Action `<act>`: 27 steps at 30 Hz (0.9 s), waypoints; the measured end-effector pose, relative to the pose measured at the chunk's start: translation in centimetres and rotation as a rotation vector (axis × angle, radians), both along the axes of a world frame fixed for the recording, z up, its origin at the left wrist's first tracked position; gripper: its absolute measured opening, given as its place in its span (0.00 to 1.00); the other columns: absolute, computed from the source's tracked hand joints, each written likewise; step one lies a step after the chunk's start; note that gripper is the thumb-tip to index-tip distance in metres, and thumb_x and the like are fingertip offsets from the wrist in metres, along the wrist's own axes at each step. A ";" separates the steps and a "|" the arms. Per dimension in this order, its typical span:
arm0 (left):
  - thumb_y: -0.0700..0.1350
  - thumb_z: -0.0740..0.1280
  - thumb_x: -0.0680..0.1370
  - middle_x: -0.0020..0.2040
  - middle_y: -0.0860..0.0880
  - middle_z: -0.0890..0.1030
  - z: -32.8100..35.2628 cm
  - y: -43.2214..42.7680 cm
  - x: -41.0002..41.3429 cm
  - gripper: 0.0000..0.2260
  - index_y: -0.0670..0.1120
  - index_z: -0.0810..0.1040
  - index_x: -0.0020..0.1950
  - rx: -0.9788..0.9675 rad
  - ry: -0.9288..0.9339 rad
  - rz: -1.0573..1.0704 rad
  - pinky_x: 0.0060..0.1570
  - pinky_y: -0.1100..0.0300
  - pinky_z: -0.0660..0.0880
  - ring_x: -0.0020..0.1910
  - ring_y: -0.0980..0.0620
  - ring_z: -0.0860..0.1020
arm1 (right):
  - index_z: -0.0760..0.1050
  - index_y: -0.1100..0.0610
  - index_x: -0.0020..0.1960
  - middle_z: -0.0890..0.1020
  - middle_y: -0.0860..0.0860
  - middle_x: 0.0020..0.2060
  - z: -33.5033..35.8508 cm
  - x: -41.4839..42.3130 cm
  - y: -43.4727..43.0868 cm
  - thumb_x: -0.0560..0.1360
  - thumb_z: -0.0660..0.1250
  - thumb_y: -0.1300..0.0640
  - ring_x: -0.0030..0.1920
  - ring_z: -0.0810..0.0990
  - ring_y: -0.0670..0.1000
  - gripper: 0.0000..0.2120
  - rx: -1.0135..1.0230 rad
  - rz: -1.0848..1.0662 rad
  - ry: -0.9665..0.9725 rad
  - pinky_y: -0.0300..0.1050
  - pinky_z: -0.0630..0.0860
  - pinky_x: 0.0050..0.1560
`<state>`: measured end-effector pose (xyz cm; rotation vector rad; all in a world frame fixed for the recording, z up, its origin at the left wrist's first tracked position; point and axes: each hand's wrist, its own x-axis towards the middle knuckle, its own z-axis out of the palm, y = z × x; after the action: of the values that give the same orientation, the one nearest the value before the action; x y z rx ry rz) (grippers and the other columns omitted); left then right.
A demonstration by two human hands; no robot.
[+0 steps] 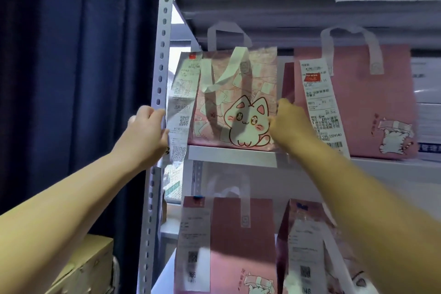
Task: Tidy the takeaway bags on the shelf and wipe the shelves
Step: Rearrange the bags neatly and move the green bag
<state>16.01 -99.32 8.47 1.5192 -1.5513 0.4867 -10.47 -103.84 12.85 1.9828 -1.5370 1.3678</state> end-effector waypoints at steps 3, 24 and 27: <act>0.43 0.57 0.79 0.65 0.43 0.66 0.1 -0.6 0.5 0.18 0.43 0.66 0.69 0.004 -0.019 -0.012 0.56 0.49 0.67 0.63 0.39 0.64 | 0.71 0.62 0.59 0.77 0.62 0.54 -0.1 0.1 -0.3 0.75 0.63 0.65 0.51 0.77 0.62 0.13 -0.032 -0.041 -0.049 0.47 0.71 0.45; 0.50 0.63 0.78 0.44 0.53 0.80 0.7 2.0 2.2 0.09 0.48 0.81 0.50 -0.232 0.124 -0.346 0.44 0.61 0.68 0.42 0.55 0.76 | 0.73 0.55 0.49 0.78 0.50 0.45 -1.6 -0.3 6.0 0.75 0.65 0.61 0.46 0.80 0.58 0.04 -0.239 0.130 -0.428 0.59 0.78 0.46; 0.47 0.63 0.78 0.45 0.54 0.80 0.2 3.1 2.4 0.07 0.47 0.79 0.50 -0.257 0.190 -0.384 0.38 0.69 0.70 0.42 0.55 0.77 | 0.76 0.58 0.53 0.79 0.50 0.45 -1.8 0.1 7.6 0.75 0.66 0.61 0.46 0.79 0.50 0.07 -0.344 0.109 -0.382 0.46 0.76 0.49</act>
<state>18.42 -96.24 8.64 1.0111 -1.5184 0.2969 -10.36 -96.21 11.02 1.6834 -1.2316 1.9945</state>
